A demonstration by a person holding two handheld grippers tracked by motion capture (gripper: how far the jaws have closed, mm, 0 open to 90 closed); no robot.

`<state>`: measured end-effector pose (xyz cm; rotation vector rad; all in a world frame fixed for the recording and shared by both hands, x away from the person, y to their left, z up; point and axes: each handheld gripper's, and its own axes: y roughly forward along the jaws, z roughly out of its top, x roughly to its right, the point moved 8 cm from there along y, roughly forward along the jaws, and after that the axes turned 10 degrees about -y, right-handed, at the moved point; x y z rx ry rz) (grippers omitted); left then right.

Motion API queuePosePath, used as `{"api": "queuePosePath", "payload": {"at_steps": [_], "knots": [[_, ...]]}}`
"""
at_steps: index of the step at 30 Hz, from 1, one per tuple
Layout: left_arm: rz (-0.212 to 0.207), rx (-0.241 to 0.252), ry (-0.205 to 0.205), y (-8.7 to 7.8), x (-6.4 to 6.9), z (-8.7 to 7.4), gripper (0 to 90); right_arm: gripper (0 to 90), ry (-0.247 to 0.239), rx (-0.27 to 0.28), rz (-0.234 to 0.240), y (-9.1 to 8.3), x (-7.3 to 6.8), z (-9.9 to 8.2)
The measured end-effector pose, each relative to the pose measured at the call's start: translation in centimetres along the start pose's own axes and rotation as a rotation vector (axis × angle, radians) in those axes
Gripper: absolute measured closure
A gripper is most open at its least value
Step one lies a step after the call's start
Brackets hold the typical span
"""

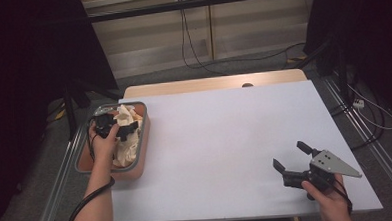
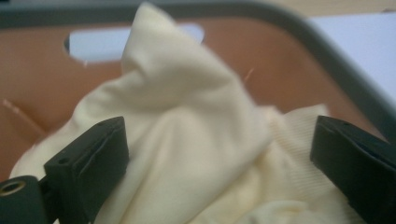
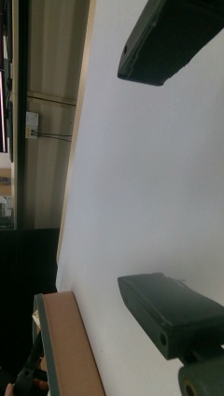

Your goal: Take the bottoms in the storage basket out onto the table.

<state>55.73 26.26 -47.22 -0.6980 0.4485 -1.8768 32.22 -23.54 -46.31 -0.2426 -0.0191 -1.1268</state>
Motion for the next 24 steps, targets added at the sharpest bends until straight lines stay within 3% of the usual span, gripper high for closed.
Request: {"api": "queuePosePath", "payload": {"at_steps": [1,6,8,16,24], "knots": [[0.026,-0.035,-0.011,0.4,-0.3,-0.3,5.3,2.4,-0.001,0.001,0.001,0.0,0.0,0.0],[0.041,-0.061,0.011,0.8,-0.3,-0.5,4.2,2.4,-0.005,0.002,0.007,0.1,-0.1,0.0],[0.052,-0.093,0.016,1.3,-0.3,-1.0,2.7,2.4,-0.005,0.001,0.011,0.1,-0.2,0.0],[0.060,-0.119,-0.011,2.2,-0.7,-2.0,0.0,2.4,0.003,0.001,0.015,0.1,-0.3,0.0],[0.089,-0.149,0.032,2.8,-0.8,-2.8,0.0,2.5,0.001,-0.007,0.021,0.1,-0.4,-0.1]]}}
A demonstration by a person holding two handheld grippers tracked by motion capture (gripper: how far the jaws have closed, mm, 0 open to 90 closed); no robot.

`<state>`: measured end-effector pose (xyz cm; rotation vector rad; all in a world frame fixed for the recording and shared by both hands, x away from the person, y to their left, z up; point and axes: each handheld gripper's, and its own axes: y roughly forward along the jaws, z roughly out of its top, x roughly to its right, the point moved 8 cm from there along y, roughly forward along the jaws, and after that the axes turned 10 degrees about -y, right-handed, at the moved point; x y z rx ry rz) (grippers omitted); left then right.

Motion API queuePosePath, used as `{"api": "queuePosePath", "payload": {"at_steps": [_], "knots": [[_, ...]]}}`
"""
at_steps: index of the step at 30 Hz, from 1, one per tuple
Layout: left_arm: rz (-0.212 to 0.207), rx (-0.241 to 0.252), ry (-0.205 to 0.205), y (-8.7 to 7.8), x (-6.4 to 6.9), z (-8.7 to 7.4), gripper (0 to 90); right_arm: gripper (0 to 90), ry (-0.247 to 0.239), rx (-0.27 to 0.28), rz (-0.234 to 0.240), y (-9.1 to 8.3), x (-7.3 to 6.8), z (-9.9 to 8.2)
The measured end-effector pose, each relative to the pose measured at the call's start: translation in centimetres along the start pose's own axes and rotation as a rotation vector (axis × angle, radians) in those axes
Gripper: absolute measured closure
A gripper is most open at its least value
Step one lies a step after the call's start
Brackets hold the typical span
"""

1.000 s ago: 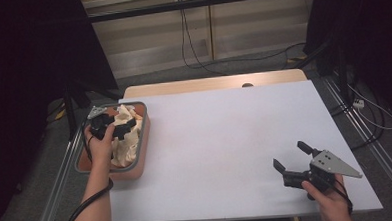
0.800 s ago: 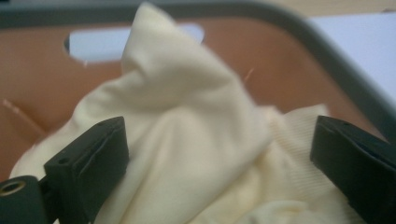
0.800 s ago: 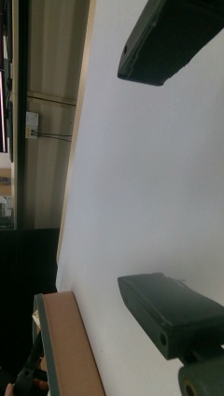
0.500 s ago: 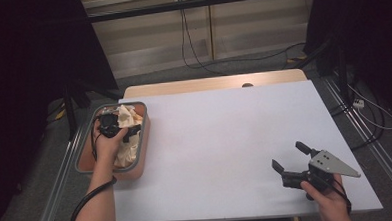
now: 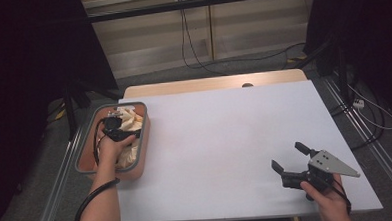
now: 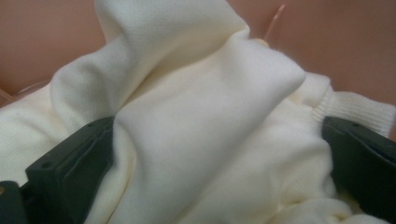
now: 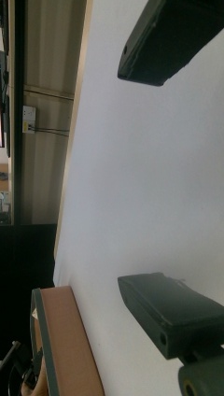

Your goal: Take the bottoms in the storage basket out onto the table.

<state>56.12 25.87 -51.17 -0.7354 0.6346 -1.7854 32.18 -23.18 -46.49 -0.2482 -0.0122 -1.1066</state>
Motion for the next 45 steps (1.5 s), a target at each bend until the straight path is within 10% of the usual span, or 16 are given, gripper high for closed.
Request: {"api": "queuePosePath", "payload": {"at_steps": [10,29,45], "knots": [[0.014,-0.023,-0.018,-0.1,0.2,-0.2,5.4,2.6,0.005,0.002,-0.005,-0.1,0.1,0.0],[-0.036,-0.116,-0.108,-1.4,1.7,-0.4,54.3,2.7,0.004,-0.001,-0.007,0.1,0.1,0.0],[-0.048,-0.169,-0.182,-3.1,1.1,0.5,60.2,2.5,0.006,-0.002,-0.009,0.3,0.2,0.0]]}}
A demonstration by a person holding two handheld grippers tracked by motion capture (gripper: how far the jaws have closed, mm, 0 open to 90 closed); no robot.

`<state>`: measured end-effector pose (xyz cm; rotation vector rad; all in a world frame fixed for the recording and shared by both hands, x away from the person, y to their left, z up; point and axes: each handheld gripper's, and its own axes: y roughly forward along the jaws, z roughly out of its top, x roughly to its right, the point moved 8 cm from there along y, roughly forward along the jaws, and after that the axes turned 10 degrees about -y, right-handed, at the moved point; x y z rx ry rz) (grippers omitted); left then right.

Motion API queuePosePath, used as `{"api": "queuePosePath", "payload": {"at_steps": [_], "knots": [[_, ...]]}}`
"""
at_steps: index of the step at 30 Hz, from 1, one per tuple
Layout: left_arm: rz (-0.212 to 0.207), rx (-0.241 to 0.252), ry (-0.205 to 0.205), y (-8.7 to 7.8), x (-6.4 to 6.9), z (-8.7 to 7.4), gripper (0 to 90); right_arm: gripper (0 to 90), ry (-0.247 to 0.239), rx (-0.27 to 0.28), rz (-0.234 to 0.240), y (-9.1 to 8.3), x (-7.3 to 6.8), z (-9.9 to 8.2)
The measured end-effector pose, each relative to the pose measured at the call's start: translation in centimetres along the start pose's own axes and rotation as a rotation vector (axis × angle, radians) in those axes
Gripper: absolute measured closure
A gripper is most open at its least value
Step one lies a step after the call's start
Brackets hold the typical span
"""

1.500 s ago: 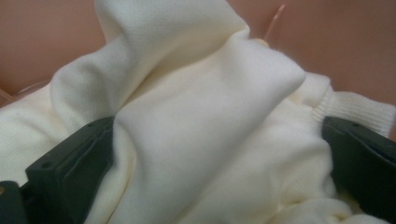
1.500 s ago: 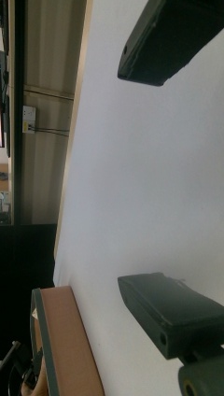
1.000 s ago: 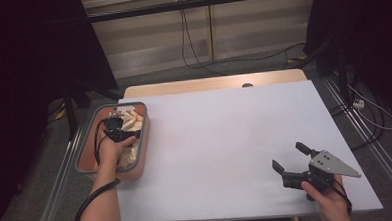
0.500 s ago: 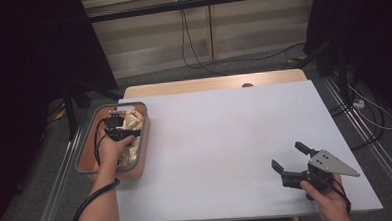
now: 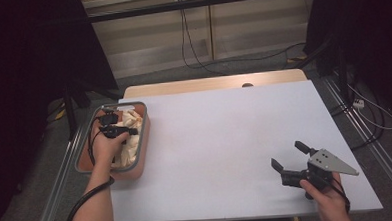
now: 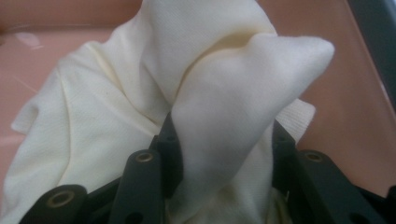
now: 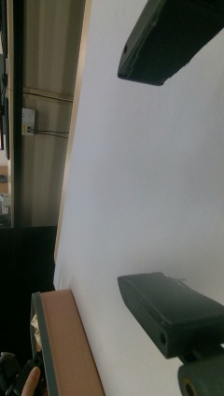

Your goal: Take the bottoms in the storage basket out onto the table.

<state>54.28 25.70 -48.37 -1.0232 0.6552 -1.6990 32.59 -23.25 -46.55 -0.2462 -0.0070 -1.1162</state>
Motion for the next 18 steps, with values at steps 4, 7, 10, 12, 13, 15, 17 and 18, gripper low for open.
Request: {"api": "queuePosePath", "payload": {"at_steps": [4,7,10,12,13,15,17,18], "knots": [[0.010,-0.010,0.004,-1.0,0.1,0.3,60.5,2.5,0.001,0.002,0.000,0.0,-0.1,0.1],[0.020,-0.015,0.010,-1.5,0.3,0.5,60.6,2.5,0.001,0.001,0.000,0.0,-0.1,0.1],[0.019,-0.025,0.018,-2.5,0.7,1.2,60.8,2.5,-0.003,0.002,-0.003,-0.1,0.0,0.1],[0.019,-0.025,0.016,-3.1,0.9,1.6,60.9,2.5,-0.005,0.002,-0.002,-0.1,0.0,0.1],[0.019,-0.025,0.016,-3.1,0.9,1.6,60.9,2.5,-0.005,0.002,-0.002,-0.1,0.0,0.1],[0.018,-0.030,0.013,-3.8,1.1,1.9,60.9,2.5,-0.004,0.002,-0.003,-0.1,0.0,0.1],[0.025,-0.031,0.022,-4.2,1.2,2.3,60.9,2.5,-0.002,0.001,-0.007,-0.1,0.1,0.0],[0.029,-0.032,0.026,-4.7,1.2,2.5,61.0,2.5,-0.003,0.002,-0.008,-0.1,0.1,0.1]]}}
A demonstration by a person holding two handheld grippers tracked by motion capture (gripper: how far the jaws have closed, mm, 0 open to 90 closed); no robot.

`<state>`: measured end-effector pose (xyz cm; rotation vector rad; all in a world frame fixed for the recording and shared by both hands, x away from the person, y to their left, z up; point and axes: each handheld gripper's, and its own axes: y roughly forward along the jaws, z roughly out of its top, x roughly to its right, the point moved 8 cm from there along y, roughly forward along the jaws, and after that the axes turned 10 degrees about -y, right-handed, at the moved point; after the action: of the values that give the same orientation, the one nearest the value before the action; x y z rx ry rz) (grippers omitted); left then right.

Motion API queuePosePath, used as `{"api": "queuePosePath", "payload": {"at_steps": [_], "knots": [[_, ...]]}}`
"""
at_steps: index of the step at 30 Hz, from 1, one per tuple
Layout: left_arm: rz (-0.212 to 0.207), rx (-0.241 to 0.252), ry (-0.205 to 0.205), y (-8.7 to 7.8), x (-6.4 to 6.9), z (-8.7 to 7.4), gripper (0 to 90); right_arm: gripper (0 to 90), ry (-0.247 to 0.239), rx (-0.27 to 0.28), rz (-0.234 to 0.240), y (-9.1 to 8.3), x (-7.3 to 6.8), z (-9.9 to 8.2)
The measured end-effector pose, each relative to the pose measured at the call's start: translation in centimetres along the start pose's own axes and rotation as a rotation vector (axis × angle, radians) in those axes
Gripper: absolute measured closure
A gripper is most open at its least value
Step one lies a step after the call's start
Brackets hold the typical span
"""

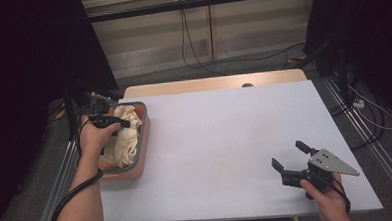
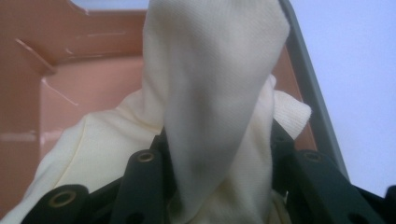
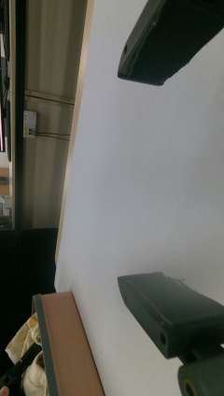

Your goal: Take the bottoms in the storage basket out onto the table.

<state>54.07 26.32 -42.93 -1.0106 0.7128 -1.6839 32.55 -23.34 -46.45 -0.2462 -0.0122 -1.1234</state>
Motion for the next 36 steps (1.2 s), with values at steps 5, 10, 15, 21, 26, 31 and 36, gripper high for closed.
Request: {"api": "queuePosePath", "payload": {"at_steps": [5,10,15,21,26,31,36], "knots": [[-0.008,0.007,-0.007,-1.1,0.1,0.6,60.9,2.5,-0.001,0.000,0.003,0.0,0.0,0.0],[-0.008,-0.007,0.000,-2.5,0.4,1.2,61.0,2.5,-0.001,0.001,0.003,0.0,-0.1,0.0],[-0.002,-0.008,0.012,-4.0,0.8,1.9,61.0,2.5,-0.004,0.002,0.005,0.0,-0.1,0.0],[-0.019,0.005,0.018,-5.7,1.9,3.0,61.0,2.5,-0.004,0.001,0.004,0.0,-0.1,0.0],[-0.018,0.006,0.025,-7.2,2.8,3.9,61.1,2.5,-0.005,0.002,0.006,0.0,-0.1,0.0],[-0.004,0.010,0.044,-8.3,3.1,4.5,61.1,2.5,-0.002,0.004,0.008,0.0,-0.2,0.1],[-0.001,0.030,0.059,-10.0,3.7,5.3,61.2,2.5,-0.004,0.005,0.007,0.0,-0.2,0.1]]}}
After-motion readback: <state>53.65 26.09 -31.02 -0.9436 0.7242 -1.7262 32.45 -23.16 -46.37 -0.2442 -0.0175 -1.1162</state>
